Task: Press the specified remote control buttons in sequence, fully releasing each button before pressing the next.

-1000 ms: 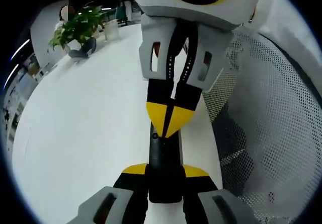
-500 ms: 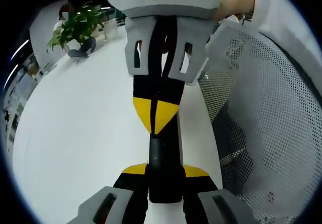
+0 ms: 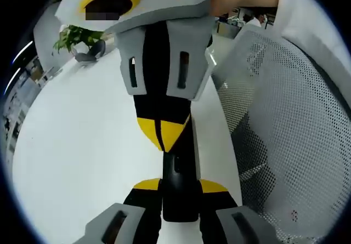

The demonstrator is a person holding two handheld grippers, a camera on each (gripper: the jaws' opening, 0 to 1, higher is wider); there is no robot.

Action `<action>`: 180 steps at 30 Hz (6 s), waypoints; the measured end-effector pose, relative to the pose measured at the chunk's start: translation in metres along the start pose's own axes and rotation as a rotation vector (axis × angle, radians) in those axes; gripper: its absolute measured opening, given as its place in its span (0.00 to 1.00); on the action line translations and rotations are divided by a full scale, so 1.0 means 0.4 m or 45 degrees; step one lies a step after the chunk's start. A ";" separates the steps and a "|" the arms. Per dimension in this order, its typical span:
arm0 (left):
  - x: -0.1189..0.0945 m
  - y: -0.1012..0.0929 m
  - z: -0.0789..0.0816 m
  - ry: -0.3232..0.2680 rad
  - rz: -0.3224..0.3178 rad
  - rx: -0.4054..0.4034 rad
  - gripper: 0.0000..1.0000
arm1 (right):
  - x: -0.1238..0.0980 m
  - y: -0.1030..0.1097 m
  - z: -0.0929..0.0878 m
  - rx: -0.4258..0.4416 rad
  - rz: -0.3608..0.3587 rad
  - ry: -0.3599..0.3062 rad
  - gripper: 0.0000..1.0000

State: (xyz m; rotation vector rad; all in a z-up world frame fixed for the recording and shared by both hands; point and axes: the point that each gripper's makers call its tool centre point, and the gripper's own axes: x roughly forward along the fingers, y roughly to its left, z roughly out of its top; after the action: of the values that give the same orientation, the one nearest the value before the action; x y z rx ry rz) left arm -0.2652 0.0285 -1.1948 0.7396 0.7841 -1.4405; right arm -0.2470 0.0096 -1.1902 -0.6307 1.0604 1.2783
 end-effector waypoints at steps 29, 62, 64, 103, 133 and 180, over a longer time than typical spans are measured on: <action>0.002 -0.003 0.003 -0.024 0.007 0.005 0.23 | 0.009 0.055 0.019 -0.329 -0.082 -0.031 0.00; -0.002 -0.001 0.005 -0.231 0.052 -0.068 0.22 | 0.009 0.062 0.036 -0.447 -0.129 -0.130 0.00; -0.001 -0.003 0.009 -0.245 0.052 -0.073 0.22 | 0.015 0.076 0.042 -0.442 -0.091 -0.141 0.00; 0.010 -0.008 0.013 -0.083 0.177 -0.202 0.23 | -0.011 0.052 -0.056 -0.124 -0.176 -0.282 0.32; -0.241 0.077 0.044 -0.506 0.692 -0.693 0.65 | 0.001 0.027 -0.053 -0.190 -0.148 -0.210 0.24; -0.473 -0.001 0.044 -1.037 1.034 -0.931 0.95 | -0.038 -0.266 -0.013 -0.198 -0.141 -0.071 0.21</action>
State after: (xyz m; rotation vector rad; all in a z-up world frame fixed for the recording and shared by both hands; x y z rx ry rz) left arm -0.2618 0.1197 -1.0283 -0.1382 0.2480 -0.5262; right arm -0.1457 -0.0257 -1.1969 -0.7570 0.8737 1.2820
